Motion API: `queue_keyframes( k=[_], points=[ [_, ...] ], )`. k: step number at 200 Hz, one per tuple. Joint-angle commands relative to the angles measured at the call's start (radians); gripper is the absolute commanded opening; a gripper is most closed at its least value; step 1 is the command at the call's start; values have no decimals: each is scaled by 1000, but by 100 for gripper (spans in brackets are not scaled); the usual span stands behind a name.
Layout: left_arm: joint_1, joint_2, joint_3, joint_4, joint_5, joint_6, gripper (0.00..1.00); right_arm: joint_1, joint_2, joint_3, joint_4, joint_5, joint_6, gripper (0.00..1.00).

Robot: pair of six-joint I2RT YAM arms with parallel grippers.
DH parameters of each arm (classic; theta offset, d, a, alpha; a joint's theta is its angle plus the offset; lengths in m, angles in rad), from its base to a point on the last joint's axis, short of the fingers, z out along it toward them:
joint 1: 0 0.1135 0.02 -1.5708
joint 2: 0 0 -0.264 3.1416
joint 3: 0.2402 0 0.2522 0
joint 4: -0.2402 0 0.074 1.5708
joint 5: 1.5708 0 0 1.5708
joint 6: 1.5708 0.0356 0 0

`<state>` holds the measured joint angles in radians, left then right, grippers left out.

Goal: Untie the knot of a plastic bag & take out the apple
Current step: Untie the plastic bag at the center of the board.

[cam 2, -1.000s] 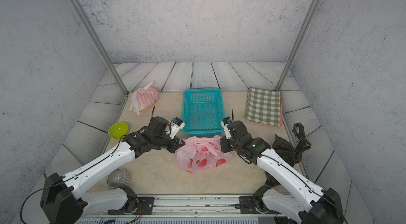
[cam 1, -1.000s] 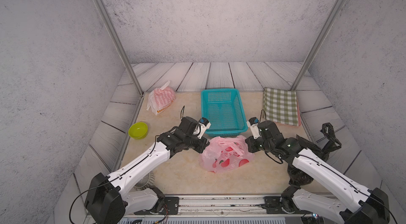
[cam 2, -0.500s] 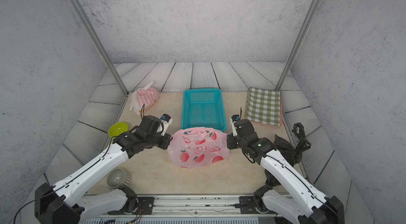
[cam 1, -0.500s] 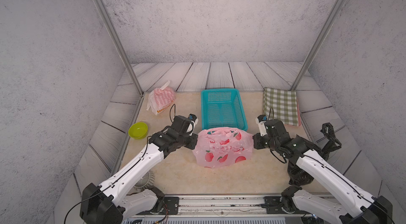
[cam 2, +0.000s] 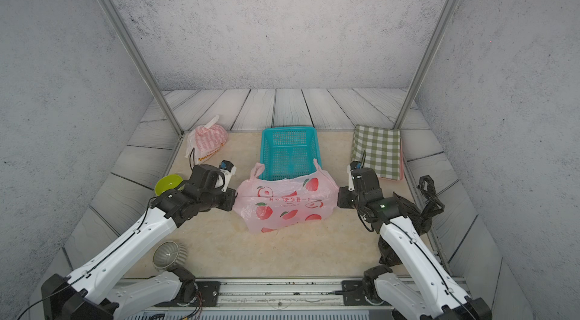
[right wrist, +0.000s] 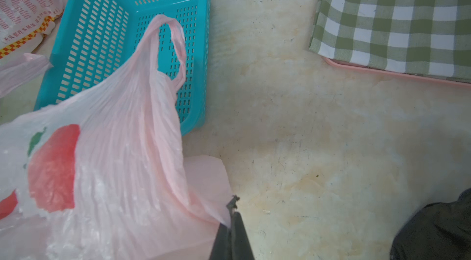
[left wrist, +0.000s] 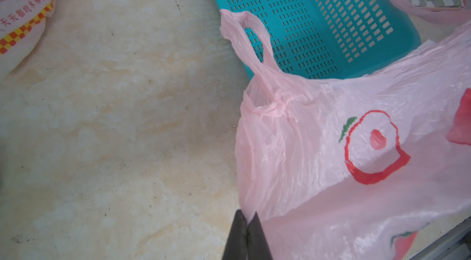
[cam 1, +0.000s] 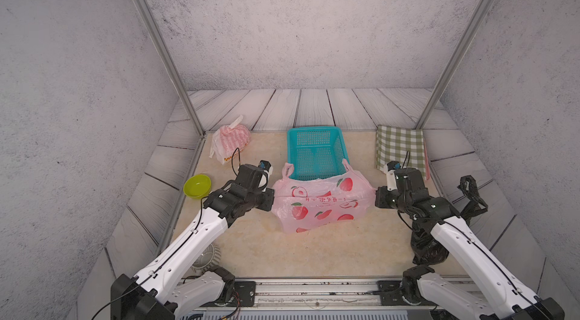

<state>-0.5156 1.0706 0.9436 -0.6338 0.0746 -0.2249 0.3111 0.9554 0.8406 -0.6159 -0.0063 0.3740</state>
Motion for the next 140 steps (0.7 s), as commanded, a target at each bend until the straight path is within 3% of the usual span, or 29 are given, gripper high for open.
queue_keyframes(
  k=[1,6,13,26,42,53,76,91,116,140],
  points=[
    [19,-20,-3,-15,10,3,0,-10,-26,0,-3,-30,18,0],
    [20,-25,-3,-2,39,6,4,-11,-28,-5,8,-54,19,0],
    [20,-30,-9,24,83,7,23,-10,-33,-12,30,-95,19,5],
    [20,-42,-14,85,139,-1,66,-10,-37,-17,63,-147,16,32],
    [20,-32,4,131,158,-12,84,-10,-34,4,77,-162,19,56],
    [22,-11,36,144,175,-4,88,-10,-29,29,83,-158,19,66],
    [23,66,145,126,203,38,90,-11,5,101,100,-161,11,75],
    [25,131,223,94,207,75,90,-10,48,151,111,-186,7,78],
    [31,274,383,-9,72,123,90,-9,164,262,95,-240,8,81],
    [42,461,594,-139,39,128,90,7,289,374,80,-262,-8,83]
  ],
)
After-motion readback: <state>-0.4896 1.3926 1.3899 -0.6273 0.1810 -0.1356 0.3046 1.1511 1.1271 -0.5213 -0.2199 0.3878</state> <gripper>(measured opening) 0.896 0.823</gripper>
